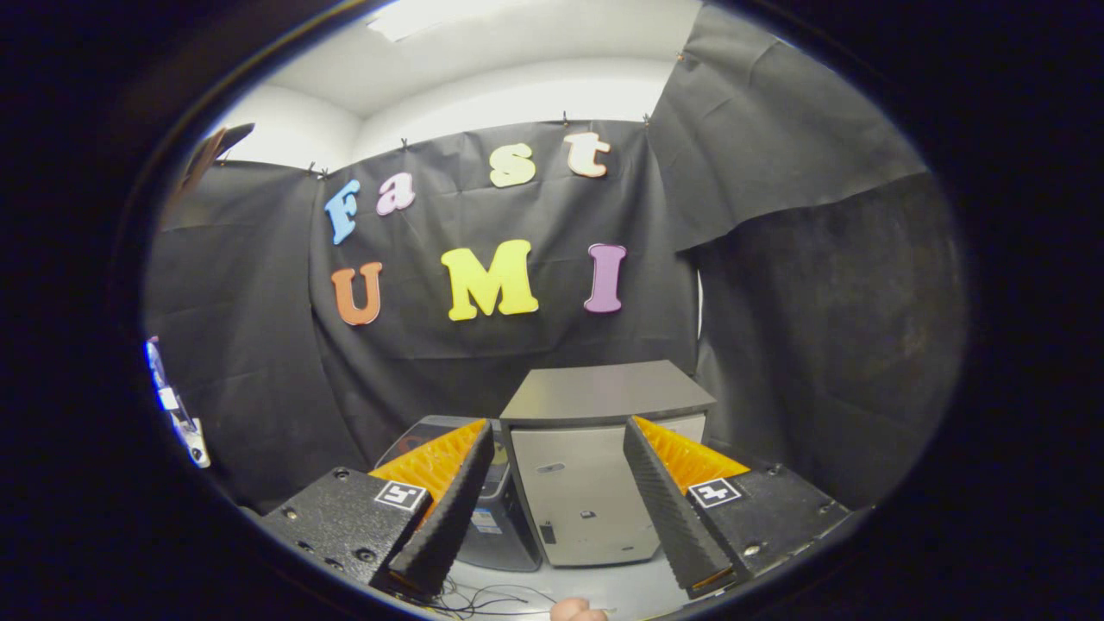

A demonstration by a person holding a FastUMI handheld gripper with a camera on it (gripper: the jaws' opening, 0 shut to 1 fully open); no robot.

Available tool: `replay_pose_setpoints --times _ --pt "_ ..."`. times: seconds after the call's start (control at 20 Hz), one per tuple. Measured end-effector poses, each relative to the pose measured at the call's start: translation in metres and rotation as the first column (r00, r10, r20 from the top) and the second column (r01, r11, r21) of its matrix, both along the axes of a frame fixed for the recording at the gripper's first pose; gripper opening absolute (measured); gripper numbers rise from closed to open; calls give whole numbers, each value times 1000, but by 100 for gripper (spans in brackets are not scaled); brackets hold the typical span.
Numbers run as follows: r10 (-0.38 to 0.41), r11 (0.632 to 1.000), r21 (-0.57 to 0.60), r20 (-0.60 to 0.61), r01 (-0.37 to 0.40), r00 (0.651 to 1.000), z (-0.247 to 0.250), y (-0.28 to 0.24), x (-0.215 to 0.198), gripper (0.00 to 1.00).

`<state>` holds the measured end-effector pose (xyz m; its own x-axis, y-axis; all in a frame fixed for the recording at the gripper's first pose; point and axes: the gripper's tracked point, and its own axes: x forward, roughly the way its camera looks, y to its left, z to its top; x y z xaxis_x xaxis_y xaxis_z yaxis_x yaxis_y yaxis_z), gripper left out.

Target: Put the clothes into the washing machine and then close the washing machine lid.

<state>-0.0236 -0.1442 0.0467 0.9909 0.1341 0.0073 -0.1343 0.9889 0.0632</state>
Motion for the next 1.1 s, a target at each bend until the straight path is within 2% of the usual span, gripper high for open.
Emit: replay_pose_setpoints --times 1.1 --pt "13 1000 -26 -8 -13 1000 0 -4 -5 96"
